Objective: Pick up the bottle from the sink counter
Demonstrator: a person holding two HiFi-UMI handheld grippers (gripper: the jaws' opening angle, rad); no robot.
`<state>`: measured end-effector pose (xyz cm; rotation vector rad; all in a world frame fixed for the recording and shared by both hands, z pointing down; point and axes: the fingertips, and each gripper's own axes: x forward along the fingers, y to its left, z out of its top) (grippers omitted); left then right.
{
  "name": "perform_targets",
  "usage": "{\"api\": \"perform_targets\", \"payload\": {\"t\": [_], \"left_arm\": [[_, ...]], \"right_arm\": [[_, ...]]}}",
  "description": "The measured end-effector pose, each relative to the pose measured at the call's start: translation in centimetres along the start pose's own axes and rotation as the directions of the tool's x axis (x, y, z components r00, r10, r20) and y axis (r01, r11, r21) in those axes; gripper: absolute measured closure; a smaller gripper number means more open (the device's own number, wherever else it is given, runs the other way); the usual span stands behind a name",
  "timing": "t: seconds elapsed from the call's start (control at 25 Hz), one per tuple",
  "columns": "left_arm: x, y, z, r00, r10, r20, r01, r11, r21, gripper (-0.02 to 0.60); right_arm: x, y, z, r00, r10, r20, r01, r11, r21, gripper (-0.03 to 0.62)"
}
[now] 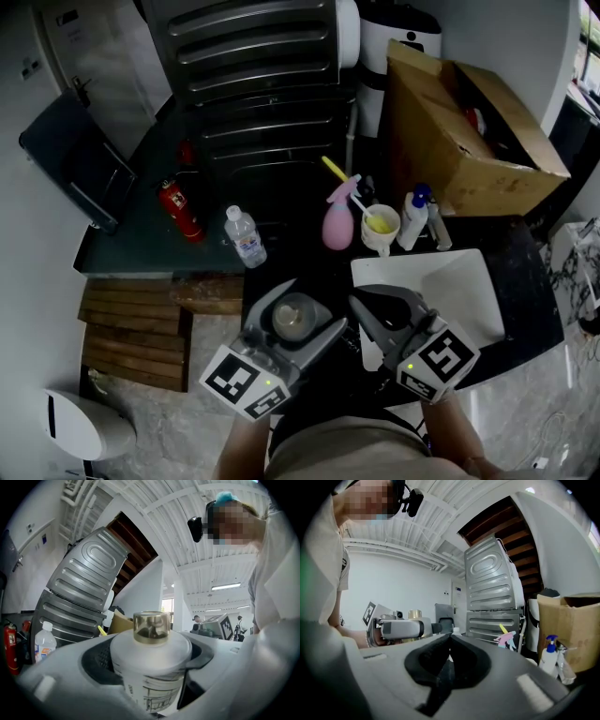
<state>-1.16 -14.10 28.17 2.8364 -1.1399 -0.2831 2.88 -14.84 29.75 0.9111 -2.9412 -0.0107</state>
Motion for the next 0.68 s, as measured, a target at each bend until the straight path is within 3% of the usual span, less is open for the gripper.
{"api": "perform_targets", "payload": {"t": [0.68], "left_arm": [[0.03,0.25,-0.49,1.0,0.012,-0.012,-0.012,1.0,0.0,0.227]], "right_arm": [[0.38,-0.14,-0.85,1.0,0.004,-0.023,-0.004,1.0,0.0,0.591]]}}
